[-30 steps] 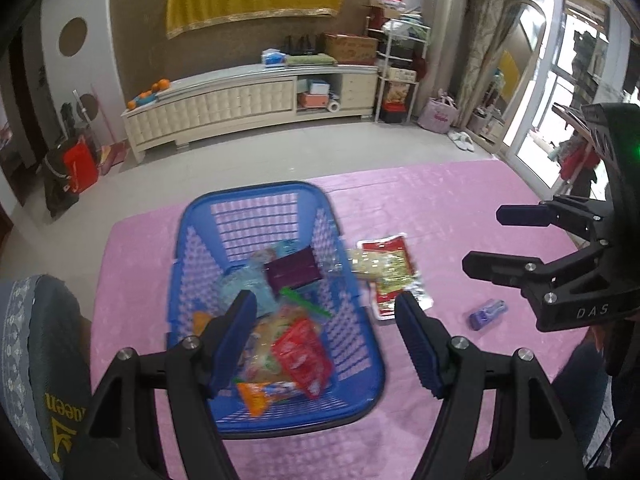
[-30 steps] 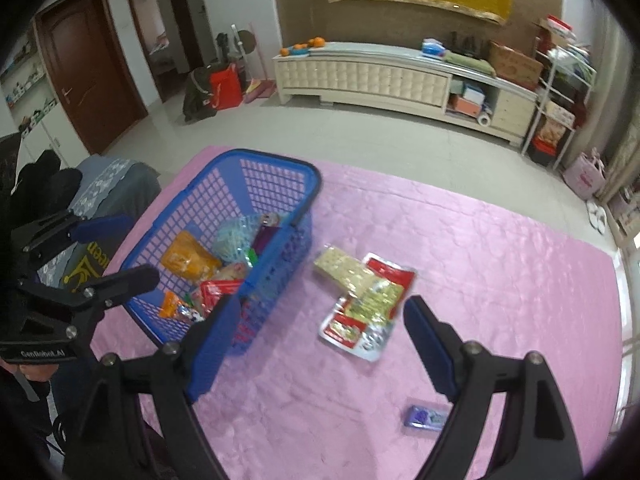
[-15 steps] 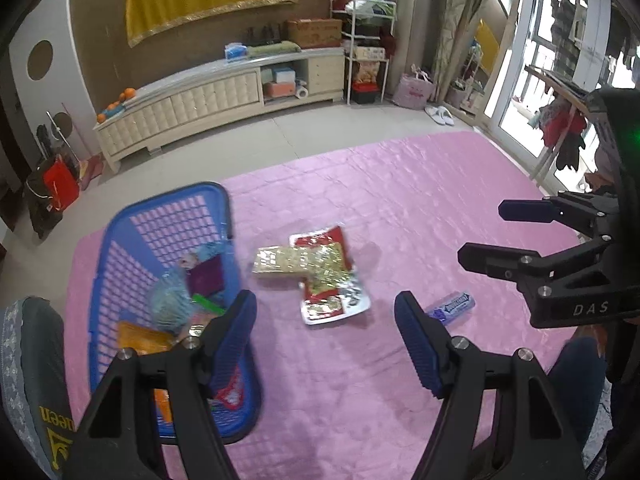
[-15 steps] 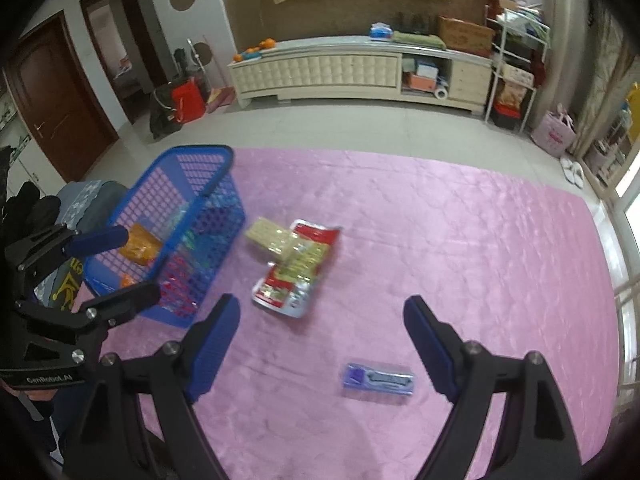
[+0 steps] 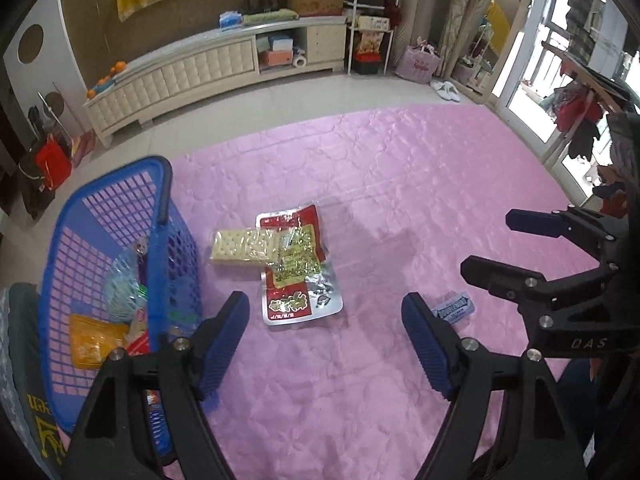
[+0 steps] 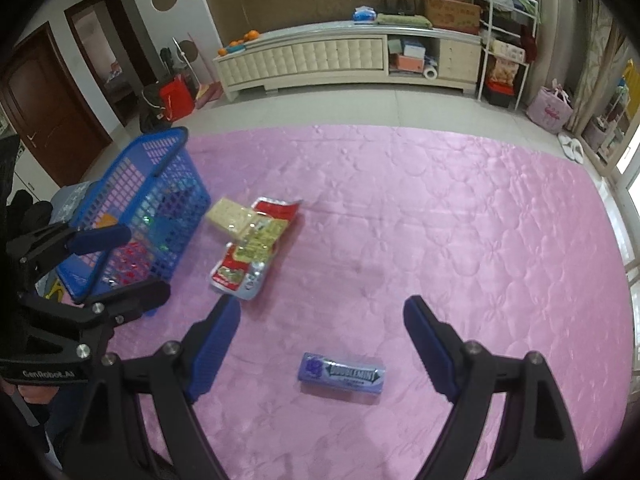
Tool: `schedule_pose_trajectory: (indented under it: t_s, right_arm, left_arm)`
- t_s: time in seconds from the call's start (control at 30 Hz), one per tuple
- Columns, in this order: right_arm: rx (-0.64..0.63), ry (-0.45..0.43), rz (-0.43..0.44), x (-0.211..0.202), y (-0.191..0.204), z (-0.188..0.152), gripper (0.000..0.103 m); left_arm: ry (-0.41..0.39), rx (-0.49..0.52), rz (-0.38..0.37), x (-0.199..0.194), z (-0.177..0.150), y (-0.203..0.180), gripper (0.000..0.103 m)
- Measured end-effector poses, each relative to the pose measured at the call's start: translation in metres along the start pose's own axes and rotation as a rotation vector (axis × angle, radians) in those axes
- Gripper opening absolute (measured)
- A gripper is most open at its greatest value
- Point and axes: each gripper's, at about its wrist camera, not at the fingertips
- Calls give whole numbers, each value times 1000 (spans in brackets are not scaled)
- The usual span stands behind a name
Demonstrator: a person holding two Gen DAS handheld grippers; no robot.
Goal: Organize snacks
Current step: 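Withdraw both tools from the basket toward the cracker pack and red packet, then close the left tool on the red-silver snack packet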
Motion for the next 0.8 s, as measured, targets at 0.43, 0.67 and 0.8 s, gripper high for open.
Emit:
schedule_pose_trajectory:
  t_s: [0.43,0.67,0.8]
  right_arm:
    - [-33,71,-20,68,-5,4,87]
    - [-37,94,-15,97,-6,8,87]
    - [-33,104,-3,109,-8,9,87]
  left_arm:
    - [74,-84,2,75,3,35,77]
    - [86,-151,-28,103,12,61,77]
    - [106,-152,-59,112,14,71,77]
Point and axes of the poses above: each gripper's, at about its wrist camera, not at the fingertips, and x roughly the way its jaws point, y to its left, z to its top, and after that the axes turned 13 degrees about -z, right-handed
